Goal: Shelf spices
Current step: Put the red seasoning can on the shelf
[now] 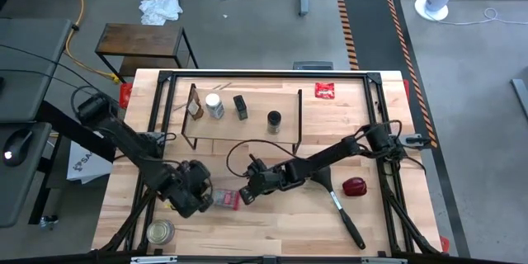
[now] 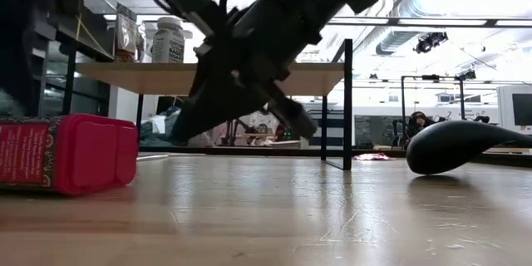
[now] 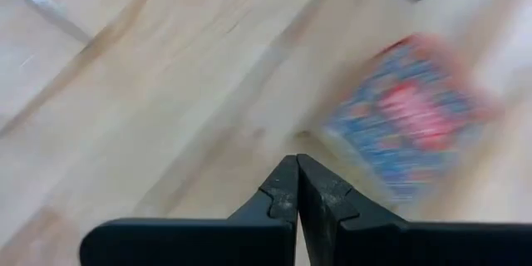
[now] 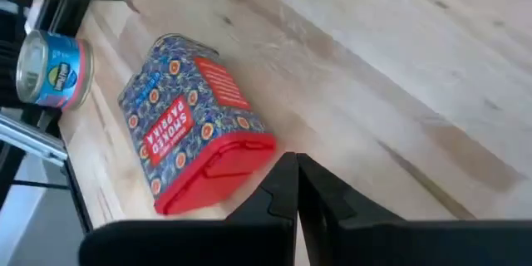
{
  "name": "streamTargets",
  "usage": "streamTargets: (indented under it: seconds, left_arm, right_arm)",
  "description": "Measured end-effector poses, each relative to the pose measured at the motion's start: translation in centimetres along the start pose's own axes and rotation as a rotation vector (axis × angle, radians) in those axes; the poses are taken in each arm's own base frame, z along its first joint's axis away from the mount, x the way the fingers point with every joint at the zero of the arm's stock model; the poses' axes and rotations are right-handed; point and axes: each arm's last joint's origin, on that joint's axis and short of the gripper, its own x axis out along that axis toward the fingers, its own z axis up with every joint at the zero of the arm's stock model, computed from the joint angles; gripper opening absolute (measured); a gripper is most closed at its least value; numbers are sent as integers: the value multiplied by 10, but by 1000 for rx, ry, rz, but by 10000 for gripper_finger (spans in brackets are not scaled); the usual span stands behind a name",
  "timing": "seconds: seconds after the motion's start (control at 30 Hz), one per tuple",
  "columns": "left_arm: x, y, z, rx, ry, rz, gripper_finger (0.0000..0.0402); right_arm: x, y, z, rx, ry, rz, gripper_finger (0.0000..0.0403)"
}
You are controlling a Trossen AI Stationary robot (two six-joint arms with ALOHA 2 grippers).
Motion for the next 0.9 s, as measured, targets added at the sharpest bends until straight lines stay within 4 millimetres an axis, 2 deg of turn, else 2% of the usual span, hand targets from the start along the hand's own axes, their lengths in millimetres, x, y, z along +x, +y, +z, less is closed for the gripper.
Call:
streamTargets:
  seconds: [0.1,0.17,0.27,0.43,0.6,0.73,0.9]
  left_arm:
    - [-17,-10,1,-18,-57,-96,0]
    - [-19,-17,-3,-7,-58,-131,0]
    - [-10,-23,-13,26,-6,-121,0]
    - [1,-30,-17,26,-9,-125,0]
    - [3,-33,-13,28,-65,-143,0]
    - [3,-33,-12,51,-77,-137,0]
    - [7,-29,-15,103,-41,-85,0]
  right_arm:
    - [-6,4,1,0,32,33,0]
    - [-7,7,-3,-3,73,60,0]
    - [-7,10,-16,-15,109,60,0]
    - [-8,10,-30,-16,136,24,0]
    - [-9,8,-33,-7,126,-8,0]
    - [-1,5,-36,30,127,-23,0]
    - [6,7,-37,79,118,36,0]
